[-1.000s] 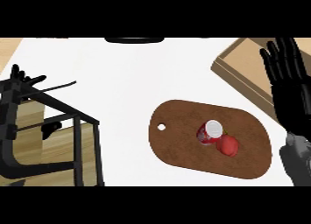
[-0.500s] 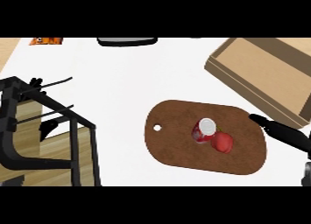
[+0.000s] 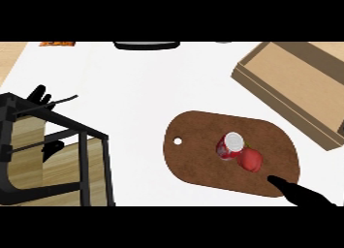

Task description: Pick the can from the cutting board and place it in the cardboard box

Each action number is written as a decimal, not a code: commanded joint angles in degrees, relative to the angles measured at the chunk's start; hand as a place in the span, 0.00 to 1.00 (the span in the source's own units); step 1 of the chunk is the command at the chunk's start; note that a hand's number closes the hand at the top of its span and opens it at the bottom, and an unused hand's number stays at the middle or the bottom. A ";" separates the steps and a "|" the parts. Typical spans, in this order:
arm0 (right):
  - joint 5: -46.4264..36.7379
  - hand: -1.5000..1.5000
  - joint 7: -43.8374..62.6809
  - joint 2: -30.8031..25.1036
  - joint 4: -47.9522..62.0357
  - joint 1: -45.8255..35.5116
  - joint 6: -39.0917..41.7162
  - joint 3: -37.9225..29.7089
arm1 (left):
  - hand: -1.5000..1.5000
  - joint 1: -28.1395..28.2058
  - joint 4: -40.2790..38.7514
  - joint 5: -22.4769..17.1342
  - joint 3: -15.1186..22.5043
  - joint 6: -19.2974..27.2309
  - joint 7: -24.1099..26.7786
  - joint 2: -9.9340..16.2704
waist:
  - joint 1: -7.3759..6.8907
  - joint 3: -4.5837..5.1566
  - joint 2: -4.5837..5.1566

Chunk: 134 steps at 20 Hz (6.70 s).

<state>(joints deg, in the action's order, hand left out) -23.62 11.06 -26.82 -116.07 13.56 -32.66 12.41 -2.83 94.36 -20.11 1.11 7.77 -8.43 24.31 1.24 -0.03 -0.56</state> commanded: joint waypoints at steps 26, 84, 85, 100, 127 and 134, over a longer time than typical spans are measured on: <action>-5.14 0.00 69.83 6.10 0.69 -26.40 45.82 12.85 | 0.50 0.27 -1.04 -2.07 -1.81 -2.99 -4.08 -0.29 | -1.91 0.14 0.48; -22.59 0.00 55.59 24.45 27.83 -30.60 52.05 4.09 | 0.50 1.30 -3.68 -0.79 -8.95 -10.36 -3.64 -2.66 | -1.31 0.07 0.60; -24.22 0.00 58.65 26.24 25.55 -30.40 52.87 6.15 | 0.50 0.09 -0.33 1.22 -6.27 -6.11 -7.16 -5.11 | -1.20 0.05 0.51; -27.09 1.00 43.12 21.45 31.18 -34.12 53.22 -0.42 | 0.50 1.96 1.43 4.53 -6.50 -7.69 -6.14 -7.79 | -1.46 0.03 0.56; -27.91 1.00 11.81 8.24 22.46 -48.92 50.51 -3.09 | 0.50 2.98 2.71 3.58 -9.89 -9.81 -7.88 -7.55 | -0.83 0.06 0.16; -29.97 1.00 18.19 6.83 20.85 -52.17 48.55 -11.10 | 0.50 5.14 3.96 5.59 -8.04 -8.68 -6.82 -10.31 | -1.38 0.04 0.45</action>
<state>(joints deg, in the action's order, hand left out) -52.47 27.35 -18.82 -93.80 -38.67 17.69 4.93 -1.28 98.44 -14.10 -6.85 -1.62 -15.14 16.02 0.22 -0.38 -0.36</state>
